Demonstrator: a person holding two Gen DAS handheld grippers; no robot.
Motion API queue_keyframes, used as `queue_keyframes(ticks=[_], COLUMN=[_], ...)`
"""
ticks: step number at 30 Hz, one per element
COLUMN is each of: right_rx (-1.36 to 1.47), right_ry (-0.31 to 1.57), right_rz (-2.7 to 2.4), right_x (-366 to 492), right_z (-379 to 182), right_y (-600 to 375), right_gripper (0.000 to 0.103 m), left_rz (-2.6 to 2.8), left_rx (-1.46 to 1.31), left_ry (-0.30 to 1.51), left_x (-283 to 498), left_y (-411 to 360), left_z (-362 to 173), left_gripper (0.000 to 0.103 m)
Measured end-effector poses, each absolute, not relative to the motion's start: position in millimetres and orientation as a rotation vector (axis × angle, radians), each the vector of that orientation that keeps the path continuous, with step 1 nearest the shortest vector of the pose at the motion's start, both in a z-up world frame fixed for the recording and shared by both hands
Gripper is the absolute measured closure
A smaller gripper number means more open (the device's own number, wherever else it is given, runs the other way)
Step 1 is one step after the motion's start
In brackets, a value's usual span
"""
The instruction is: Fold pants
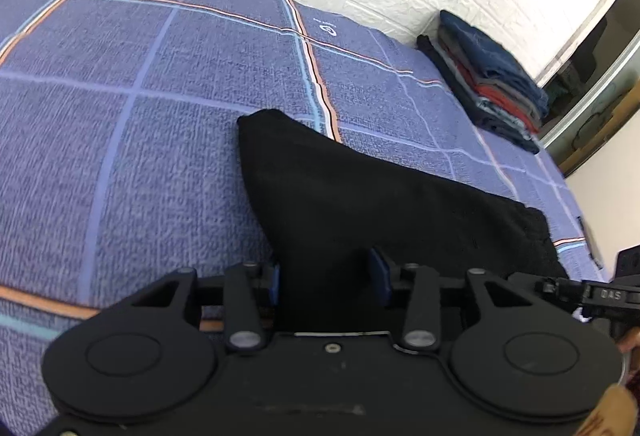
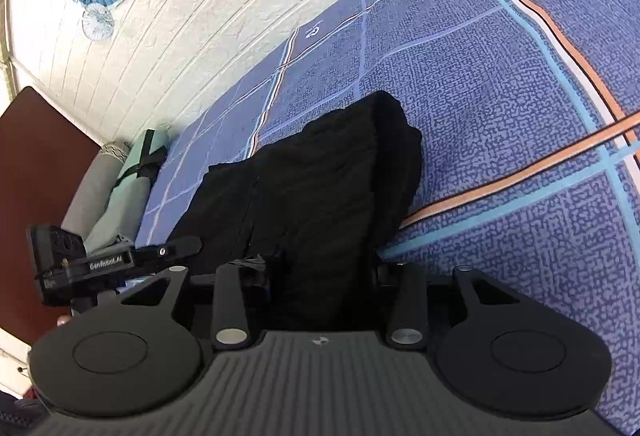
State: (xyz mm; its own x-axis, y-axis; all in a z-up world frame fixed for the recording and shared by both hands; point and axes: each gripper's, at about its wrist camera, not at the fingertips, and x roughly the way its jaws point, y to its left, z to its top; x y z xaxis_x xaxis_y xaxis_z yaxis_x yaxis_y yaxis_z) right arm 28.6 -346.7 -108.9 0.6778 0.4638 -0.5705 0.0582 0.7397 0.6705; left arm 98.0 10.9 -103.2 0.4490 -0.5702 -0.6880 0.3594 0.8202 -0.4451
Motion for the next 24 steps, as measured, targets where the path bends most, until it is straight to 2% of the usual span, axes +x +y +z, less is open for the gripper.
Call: queue_keyframes(ticks=[5, 13, 15, 17, 22, 24], right_rx=[0.708, 0.678, 0.674, 0.655, 0.610, 0.632], right_ry=[0.810, 0.826, 0.829, 0.834, 0.825, 0.806], right_rz=[0.244, 0.221, 0.208, 0.187, 0.178, 0.206], right_x=[29.3, 32.3, 32.6, 33.0, 33.5, 33.5], right_z=[-107.8, -103.3, -102.8, -101.2, -94.8, -86.6], right_y=[-344.9, -337.1, -336.4, -334.1, -326.0, -331.2], right_gripper=[0.034, 0.032, 0.034, 0.043, 0.056, 0.059], left_rz=[-0.555, -0.517, -0.502, -0.487, -0.466, -0.501], left_rx=[-0.219, -0.206, -0.202, -0.194, -0.182, -0.179], left_ry=[0.932, 0.929, 0.935, 0.940, 0.938, 0.902], left_x=[91.6, 90.7, 89.8, 89.3, 86.9, 83.5], left_y=[5.2, 1.9, 2.4, -0.5, -7.8, -13.1], left_z=[-103.1, -102.2, -101.1, -99.0, -82.5, -65.9], left_gripper=[0.061, 0.068, 0.070, 0.076, 0.090, 0.090])
